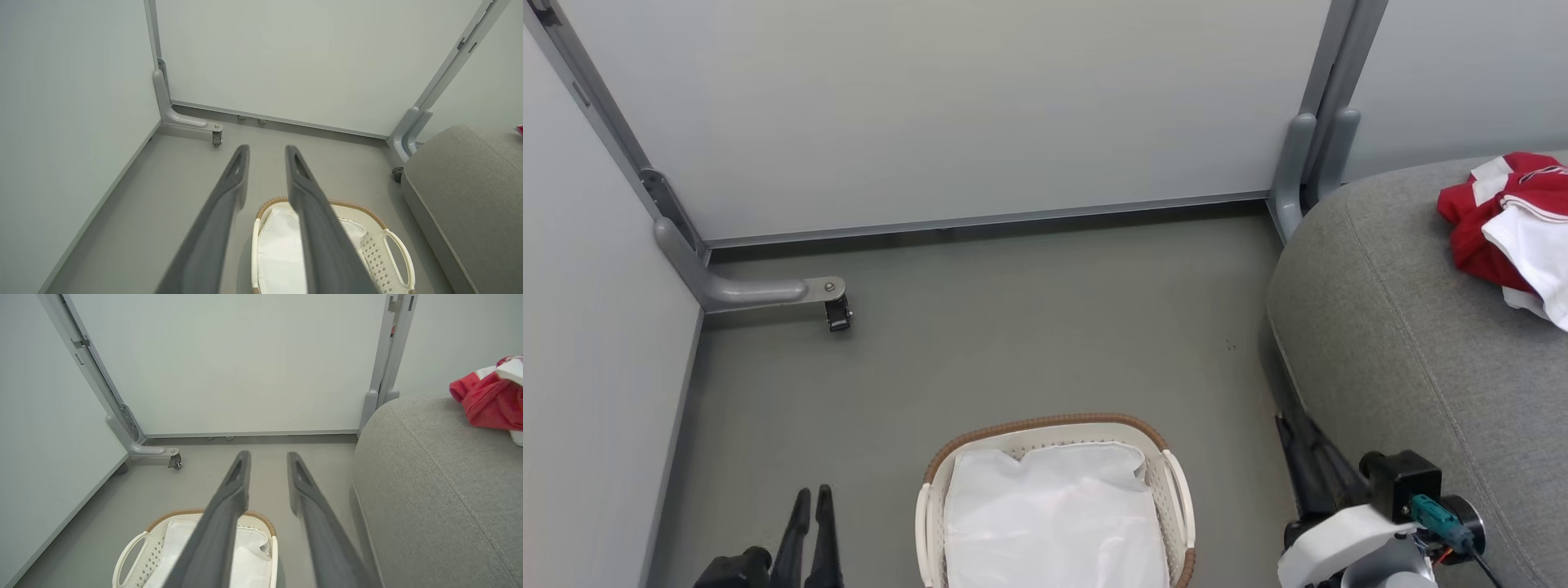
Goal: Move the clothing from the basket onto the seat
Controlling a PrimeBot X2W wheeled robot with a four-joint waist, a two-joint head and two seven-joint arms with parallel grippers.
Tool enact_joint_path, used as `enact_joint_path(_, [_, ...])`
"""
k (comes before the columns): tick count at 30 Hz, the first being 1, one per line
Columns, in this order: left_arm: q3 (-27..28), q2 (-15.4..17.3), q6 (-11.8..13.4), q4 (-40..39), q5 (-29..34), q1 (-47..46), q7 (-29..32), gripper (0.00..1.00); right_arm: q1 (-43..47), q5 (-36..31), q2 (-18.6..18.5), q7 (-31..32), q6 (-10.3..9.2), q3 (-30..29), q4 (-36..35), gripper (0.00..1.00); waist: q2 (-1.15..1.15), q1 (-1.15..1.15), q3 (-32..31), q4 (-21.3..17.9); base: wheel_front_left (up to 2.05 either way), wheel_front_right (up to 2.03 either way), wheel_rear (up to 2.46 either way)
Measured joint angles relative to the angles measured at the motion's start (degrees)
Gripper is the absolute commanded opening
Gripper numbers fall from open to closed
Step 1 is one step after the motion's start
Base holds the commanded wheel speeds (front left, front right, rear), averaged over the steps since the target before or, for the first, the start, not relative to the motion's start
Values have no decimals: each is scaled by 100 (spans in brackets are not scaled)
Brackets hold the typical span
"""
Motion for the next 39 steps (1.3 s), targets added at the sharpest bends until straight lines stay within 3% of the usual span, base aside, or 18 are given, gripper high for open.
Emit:
enact_joint_path(5, [-4, 0, -1, 178, -108, 8, 49, 0, 157, 108, 11, 42, 0, 5, 179, 0, 0, 0, 1, -1, 0, 0, 0])
enact_joint_path(39, [542, -56, -258, 89, -2948, -360, 896, 0, 44, 3382, -33, 815, 0, -405, -48, 0, 0, 0, 32, -30, 0, 0, 0])
